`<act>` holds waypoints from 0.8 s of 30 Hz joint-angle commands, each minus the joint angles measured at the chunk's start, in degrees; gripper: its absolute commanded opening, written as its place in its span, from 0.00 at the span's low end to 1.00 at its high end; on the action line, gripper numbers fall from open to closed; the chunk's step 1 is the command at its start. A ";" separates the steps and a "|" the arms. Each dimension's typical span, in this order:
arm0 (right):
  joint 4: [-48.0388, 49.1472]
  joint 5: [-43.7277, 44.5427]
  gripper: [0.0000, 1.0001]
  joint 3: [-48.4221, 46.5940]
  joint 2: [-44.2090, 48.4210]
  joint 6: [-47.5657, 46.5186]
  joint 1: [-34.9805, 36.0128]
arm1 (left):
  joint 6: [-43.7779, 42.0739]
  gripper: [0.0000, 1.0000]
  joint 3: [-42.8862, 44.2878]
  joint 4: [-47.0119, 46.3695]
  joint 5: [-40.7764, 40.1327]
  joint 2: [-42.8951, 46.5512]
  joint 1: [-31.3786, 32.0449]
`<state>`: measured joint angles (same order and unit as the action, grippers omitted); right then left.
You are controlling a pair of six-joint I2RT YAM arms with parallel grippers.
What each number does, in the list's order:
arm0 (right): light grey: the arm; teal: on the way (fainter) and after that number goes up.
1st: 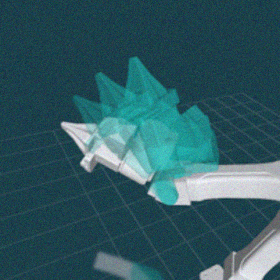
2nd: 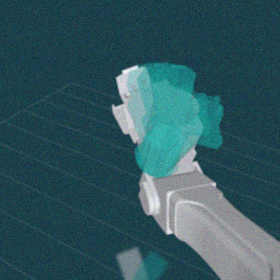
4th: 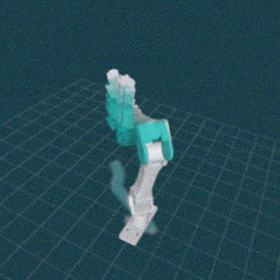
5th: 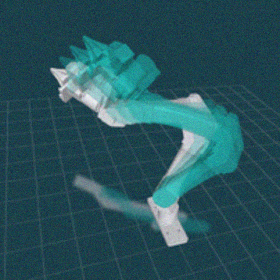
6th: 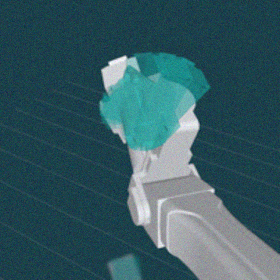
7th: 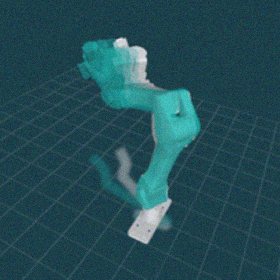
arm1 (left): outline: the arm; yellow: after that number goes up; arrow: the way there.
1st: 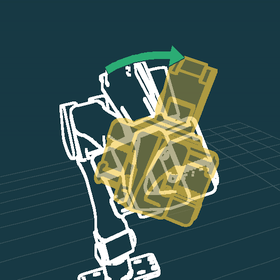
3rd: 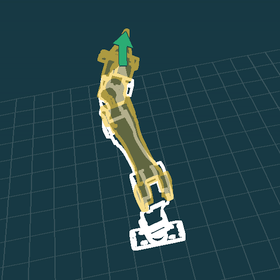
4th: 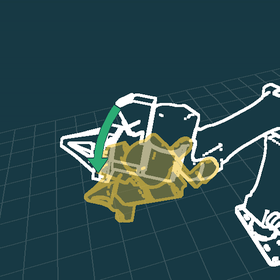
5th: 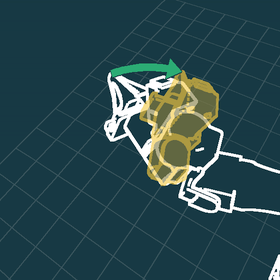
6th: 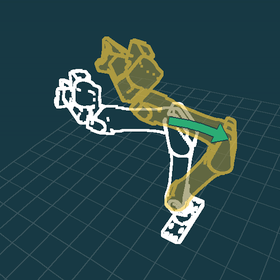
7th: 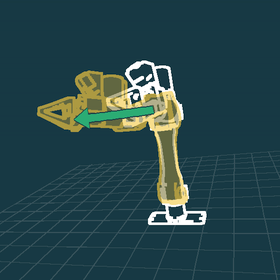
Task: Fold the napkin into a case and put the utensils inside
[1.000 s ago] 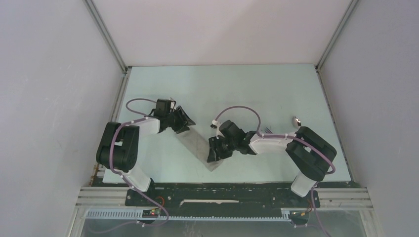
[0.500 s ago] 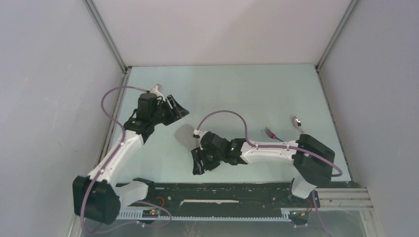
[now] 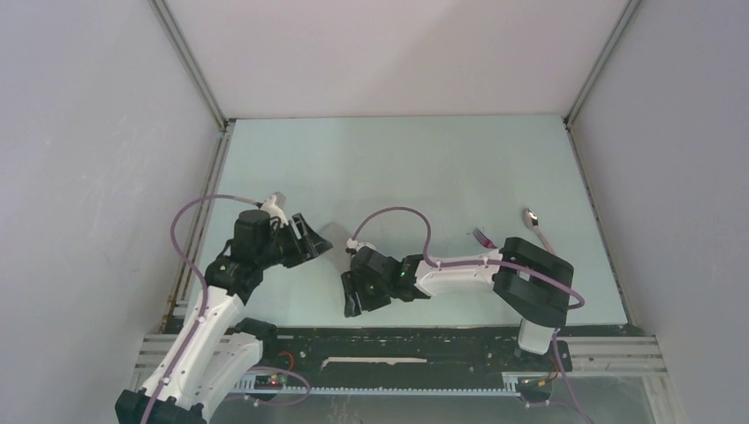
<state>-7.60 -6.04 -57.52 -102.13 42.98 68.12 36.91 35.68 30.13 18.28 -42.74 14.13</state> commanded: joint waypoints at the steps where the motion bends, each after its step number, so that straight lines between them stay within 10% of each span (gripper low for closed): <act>1: -2.87 2.03 0.66 0.15 6.74 -0.77 1.39 | -0.40 0.67 -2.22 1.76 0.77 2.92 0.21; 10: -15.43 -10.74 0.74 0.27 15.88 -13.38 -15.29 | 1.77 0.72 2.05 1.66 3.04 -0.32 0.82; 24: -6.27 -39.23 0.69 -8.41 -7.69 -23.95 -32.23 | -1.22 0.72 11.95 5.44 4.81 -6.64 0.81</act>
<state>-17.10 -37.69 -60.69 -105.95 21.12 36.01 37.45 44.42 34.02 21.56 -49.01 14.74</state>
